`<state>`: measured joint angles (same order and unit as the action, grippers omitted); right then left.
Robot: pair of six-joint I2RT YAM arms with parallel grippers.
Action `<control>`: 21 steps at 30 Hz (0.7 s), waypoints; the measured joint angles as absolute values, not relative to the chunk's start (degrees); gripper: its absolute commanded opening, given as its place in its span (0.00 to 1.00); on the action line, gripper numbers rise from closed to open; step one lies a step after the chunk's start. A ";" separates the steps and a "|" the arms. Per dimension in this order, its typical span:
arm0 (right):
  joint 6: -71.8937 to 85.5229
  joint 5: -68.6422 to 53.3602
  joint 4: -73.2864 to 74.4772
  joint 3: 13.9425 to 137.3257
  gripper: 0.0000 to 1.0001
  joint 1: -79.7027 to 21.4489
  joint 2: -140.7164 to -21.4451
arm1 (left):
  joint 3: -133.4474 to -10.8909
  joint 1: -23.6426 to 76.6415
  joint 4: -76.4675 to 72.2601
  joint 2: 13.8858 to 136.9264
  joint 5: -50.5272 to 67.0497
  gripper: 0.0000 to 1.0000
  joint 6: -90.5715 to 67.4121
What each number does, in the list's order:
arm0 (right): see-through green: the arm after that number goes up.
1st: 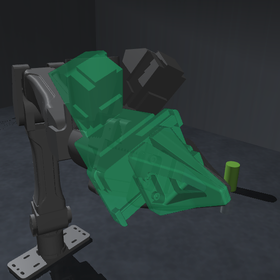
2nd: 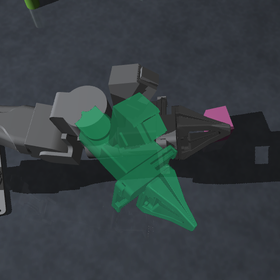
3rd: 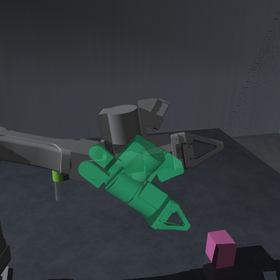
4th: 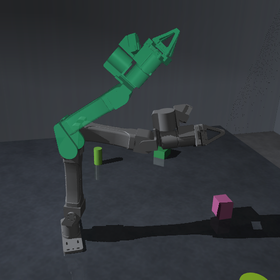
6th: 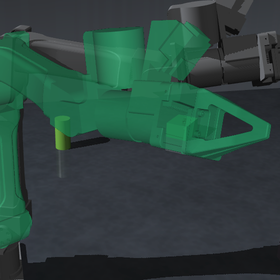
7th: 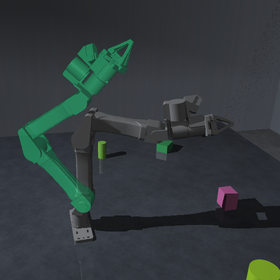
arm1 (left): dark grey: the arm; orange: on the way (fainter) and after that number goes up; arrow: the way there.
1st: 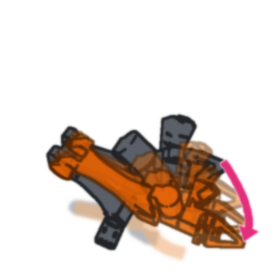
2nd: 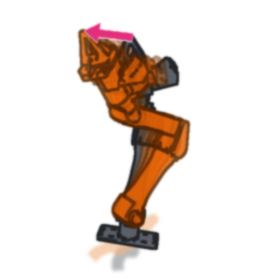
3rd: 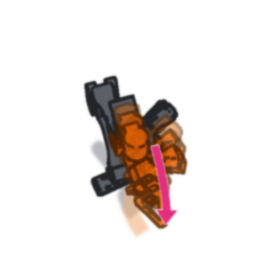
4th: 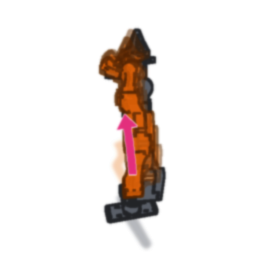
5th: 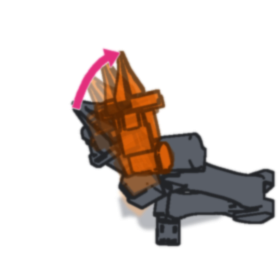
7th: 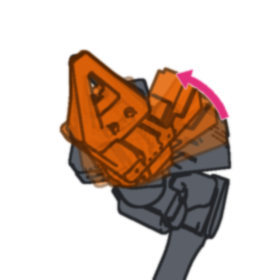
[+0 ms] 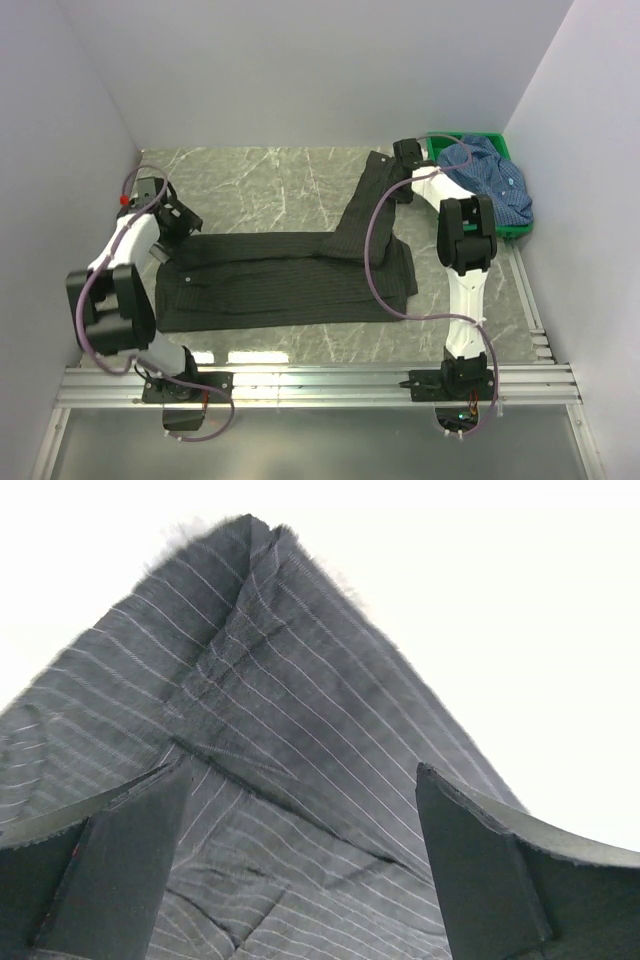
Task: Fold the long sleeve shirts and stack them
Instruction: Fold the shirt
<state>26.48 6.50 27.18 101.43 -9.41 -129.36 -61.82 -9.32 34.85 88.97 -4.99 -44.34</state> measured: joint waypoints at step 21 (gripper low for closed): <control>24.97 6.63 40.80 120.27 0.39 -9.69 -139.37 | -52.05 -7.07 31.11 74.08 -13.04 0.99 -40.80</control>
